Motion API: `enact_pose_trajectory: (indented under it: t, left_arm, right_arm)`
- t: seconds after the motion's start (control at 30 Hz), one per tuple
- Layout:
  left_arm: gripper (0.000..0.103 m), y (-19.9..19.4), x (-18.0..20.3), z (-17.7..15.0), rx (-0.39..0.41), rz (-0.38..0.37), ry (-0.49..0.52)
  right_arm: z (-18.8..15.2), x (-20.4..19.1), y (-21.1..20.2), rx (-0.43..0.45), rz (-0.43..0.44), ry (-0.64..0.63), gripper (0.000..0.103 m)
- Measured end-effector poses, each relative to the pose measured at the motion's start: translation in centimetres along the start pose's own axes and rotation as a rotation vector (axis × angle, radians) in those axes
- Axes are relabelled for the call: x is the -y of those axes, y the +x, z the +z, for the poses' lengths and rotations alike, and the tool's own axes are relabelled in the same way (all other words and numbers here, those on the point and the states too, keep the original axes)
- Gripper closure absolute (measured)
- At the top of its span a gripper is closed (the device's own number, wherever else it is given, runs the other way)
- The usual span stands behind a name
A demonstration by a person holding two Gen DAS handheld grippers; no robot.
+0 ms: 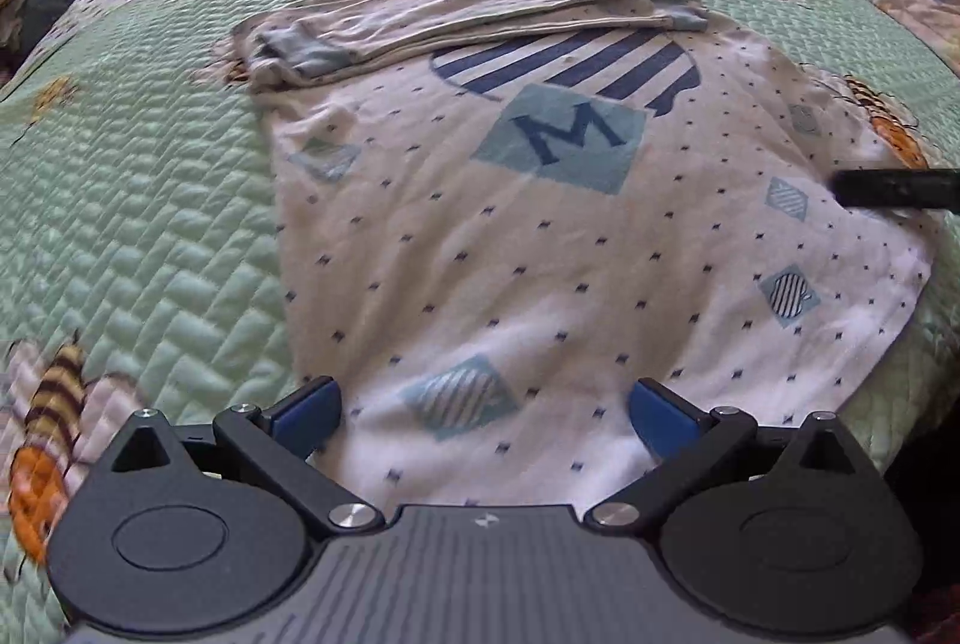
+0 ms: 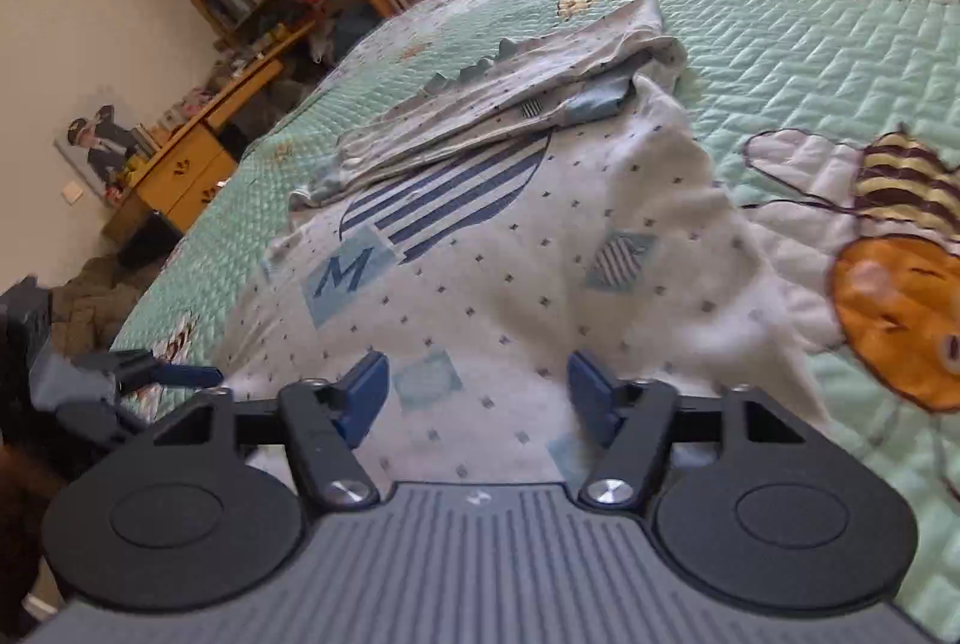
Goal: Fold clothes
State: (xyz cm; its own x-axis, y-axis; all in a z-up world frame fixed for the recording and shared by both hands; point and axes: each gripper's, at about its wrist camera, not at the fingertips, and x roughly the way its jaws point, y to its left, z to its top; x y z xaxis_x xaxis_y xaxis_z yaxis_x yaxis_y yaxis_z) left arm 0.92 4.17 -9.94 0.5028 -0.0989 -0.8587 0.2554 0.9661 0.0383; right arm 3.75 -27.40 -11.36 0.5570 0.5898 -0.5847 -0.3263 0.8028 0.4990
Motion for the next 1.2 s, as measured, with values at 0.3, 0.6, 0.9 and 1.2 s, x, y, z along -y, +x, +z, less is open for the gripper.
enact_pose_trajectory:
  t: [0.3, 0.6, 0.9, 1.2]
  left_arm:
    - [0.010, -3.6, -1.0, -2.5, 0.045, 0.030, -0.122]
    - [0.010, -9.6, -4.1, -5.6, 0.202, -0.048, -0.350]
    - [0.010, -10.6, -7.5, -10.1, 0.214, -0.100, -0.529]
    - [0.009, -10.5, -7.9, -10.8, 0.217, -0.123, -0.548]
  right_arm:
    - [-1.3, -2.0, -3.0, -0.035, -0.078, -0.024, 0.046]
    - [-2.9, -3.6, 0.1, -0.069, 0.134, 0.134, 0.040]
    - [-2.8, -6.6, 0.0, -0.080, 0.295, 0.217, 0.039]
    - [-2.8, -6.4, 6.8, -0.224, 0.363, 0.371, 0.039]
